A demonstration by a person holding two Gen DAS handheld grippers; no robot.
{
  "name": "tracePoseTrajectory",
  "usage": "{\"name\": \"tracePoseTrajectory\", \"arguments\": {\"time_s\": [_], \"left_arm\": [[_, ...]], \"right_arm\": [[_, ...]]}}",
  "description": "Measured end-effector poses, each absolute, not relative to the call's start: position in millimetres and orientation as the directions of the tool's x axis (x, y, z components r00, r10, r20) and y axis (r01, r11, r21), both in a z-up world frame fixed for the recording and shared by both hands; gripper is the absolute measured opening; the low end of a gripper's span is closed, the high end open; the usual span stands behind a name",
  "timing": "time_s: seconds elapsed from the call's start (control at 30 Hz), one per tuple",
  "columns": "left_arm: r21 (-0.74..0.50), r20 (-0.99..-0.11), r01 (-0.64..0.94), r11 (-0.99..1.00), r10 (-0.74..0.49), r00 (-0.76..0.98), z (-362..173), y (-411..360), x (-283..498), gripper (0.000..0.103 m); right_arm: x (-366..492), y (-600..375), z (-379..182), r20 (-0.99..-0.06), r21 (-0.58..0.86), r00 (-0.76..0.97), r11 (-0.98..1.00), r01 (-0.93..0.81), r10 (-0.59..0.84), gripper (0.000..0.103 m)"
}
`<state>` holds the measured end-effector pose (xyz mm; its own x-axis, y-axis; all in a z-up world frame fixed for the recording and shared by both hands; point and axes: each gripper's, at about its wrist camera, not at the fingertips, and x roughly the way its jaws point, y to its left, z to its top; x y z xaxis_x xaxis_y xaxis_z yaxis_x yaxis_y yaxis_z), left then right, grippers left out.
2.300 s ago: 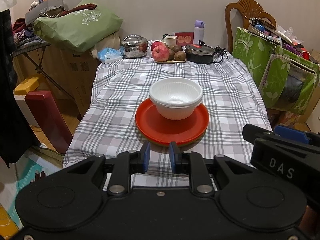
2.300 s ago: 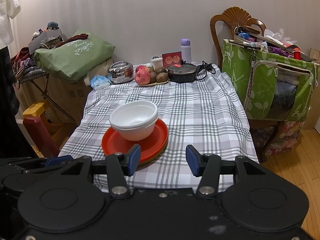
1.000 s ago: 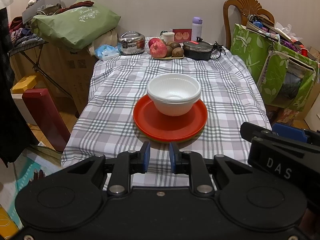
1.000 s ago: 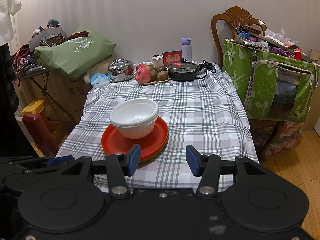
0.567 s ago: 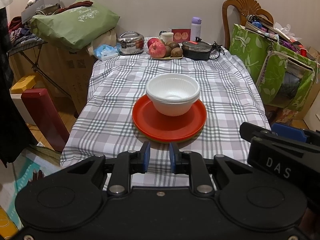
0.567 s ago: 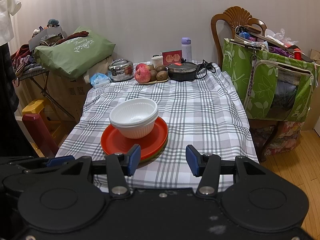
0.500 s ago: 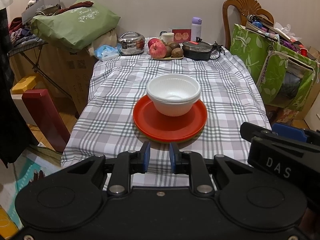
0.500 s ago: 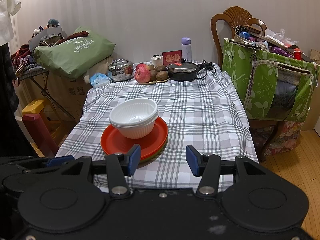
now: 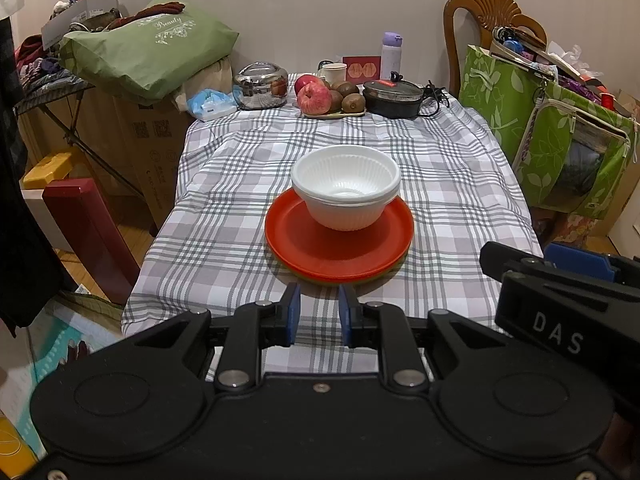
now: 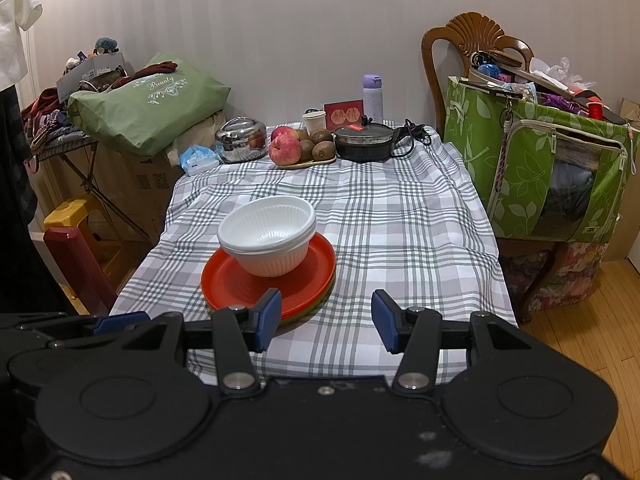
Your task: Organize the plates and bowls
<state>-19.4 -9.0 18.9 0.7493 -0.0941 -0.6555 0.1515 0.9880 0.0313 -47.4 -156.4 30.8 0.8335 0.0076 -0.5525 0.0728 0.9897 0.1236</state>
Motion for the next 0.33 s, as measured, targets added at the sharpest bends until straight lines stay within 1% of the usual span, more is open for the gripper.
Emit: {"name": "tracePoseTrajectory", "arguments": {"time_s": [0.33], "left_arm": [[0.029, -0.66, 0.16, 0.987, -0.101, 0.744, 18.6, -7.2, -18.4, 0.027]], "right_arm": [[-47.8, -157.1, 29.8, -0.555, 0.122, 0.832, 0.99, 0.074, 0.006, 0.053]]}}
